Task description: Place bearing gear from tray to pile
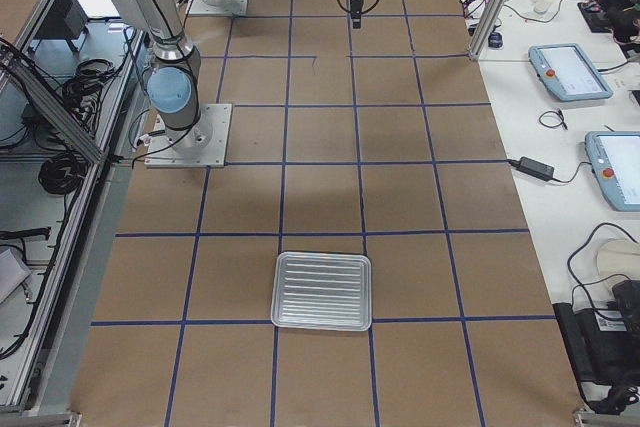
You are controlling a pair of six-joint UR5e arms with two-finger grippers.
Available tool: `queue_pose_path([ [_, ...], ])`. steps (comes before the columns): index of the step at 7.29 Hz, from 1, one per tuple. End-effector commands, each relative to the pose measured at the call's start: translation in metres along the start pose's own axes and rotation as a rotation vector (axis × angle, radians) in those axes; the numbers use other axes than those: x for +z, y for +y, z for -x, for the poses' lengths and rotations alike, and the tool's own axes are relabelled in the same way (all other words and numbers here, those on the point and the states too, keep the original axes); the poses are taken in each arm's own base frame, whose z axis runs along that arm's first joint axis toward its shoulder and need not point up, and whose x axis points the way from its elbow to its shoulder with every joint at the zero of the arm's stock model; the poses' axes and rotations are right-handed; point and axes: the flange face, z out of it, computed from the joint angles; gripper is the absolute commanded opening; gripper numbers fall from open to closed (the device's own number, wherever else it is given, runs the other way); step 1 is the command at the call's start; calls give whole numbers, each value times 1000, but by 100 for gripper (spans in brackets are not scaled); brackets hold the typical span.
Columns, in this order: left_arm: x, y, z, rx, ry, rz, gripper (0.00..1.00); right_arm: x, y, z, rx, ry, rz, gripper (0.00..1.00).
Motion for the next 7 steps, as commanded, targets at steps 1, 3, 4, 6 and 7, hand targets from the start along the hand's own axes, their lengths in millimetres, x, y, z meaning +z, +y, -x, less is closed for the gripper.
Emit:
queue_pose_path([
  [1,-1,-2,2,1,-4,-2,0,0,0,0,1,-1,-1,100],
  [3,8,-8,6,1,-19,-25,5,1,0,0,1,1,0,100],
  [4,13,-11,8,0,-30,-32,67,0,0,0,-4,1,-1,100],
  [6,-8,-15,1,9,-59,-60,100,0,0,0,-5,1,-1,100],
  [7,-21,-17,-1,7,-68,-76,100,1,0,0,-7,1,2,100],
])
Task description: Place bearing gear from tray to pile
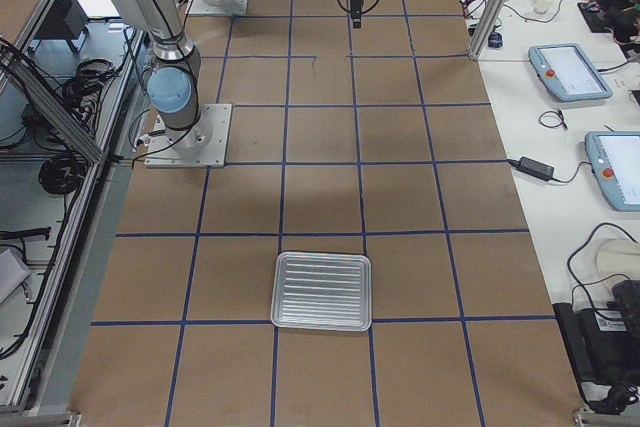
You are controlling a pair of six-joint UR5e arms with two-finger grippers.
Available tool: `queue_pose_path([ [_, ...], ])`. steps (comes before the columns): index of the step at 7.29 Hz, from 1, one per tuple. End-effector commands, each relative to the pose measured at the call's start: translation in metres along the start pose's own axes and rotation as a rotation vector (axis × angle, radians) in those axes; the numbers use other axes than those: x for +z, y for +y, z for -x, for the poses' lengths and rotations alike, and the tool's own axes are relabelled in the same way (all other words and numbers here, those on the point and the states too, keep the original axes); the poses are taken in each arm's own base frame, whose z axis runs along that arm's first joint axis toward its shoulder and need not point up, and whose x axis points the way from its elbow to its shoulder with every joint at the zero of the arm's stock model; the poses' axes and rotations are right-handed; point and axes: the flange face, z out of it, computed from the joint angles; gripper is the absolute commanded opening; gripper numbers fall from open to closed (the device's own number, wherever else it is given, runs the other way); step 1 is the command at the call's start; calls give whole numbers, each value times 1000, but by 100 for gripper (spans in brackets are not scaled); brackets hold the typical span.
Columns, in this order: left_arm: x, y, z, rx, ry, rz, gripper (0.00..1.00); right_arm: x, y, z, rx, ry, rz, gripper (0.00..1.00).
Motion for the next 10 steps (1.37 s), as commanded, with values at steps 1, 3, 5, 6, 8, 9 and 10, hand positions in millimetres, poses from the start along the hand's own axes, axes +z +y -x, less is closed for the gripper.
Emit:
queue_pose_path([
  [1,-51,-14,-26,33,-13,-22,100,1,-1,0,-3,0,-2,100],
  [3,-180,-52,-110,-45,17,12,100,0,-1,0,-5,-1,-5,100],
  [5,-271,-61,-216,-51,20,0,100,0,-1,0,-5,-1,-5,100],
  [6,-289,-50,-232,-91,23,-9,100,-1,0,0,-5,-1,-5,100],
  [8,-326,-18,-291,-58,26,-66,100,-2,-1,0,-6,-1,-7,100],
  [9,-334,-2,-307,-25,32,-56,100,-2,-1,0,-6,-1,-7,100],
  [10,-342,-1,-301,-35,26,-52,100,-4,-3,-2,2,-2,-14,100],
])
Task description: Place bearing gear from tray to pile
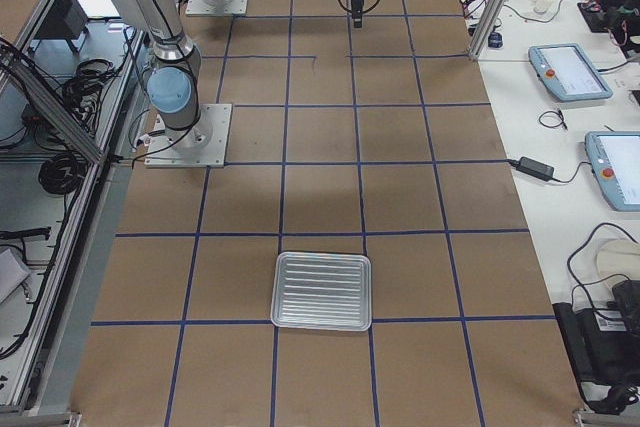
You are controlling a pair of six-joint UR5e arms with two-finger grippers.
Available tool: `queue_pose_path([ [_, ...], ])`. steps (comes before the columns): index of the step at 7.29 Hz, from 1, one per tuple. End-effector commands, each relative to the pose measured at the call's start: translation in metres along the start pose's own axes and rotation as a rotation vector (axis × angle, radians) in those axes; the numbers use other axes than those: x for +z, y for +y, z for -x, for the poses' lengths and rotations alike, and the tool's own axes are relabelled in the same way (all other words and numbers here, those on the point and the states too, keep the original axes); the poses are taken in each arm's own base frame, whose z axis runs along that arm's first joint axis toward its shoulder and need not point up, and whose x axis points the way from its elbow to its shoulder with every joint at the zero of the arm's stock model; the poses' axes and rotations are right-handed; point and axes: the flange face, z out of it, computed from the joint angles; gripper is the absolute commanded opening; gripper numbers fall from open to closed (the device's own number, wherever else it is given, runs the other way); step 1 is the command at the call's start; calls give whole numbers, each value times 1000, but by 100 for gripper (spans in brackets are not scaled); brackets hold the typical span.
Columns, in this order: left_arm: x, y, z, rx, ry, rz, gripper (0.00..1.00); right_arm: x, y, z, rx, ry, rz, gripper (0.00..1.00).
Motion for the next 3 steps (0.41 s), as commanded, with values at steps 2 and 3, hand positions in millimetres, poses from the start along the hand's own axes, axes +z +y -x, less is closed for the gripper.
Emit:
queue_pose_path([
  [2,-26,-5,55,-121,24,-22,100,-4,-5,-8,30,1,-10,100],
  [3,-34,-8,65,-135,39,-20,100,-4,-8,-15,51,-31,-3,100],
])
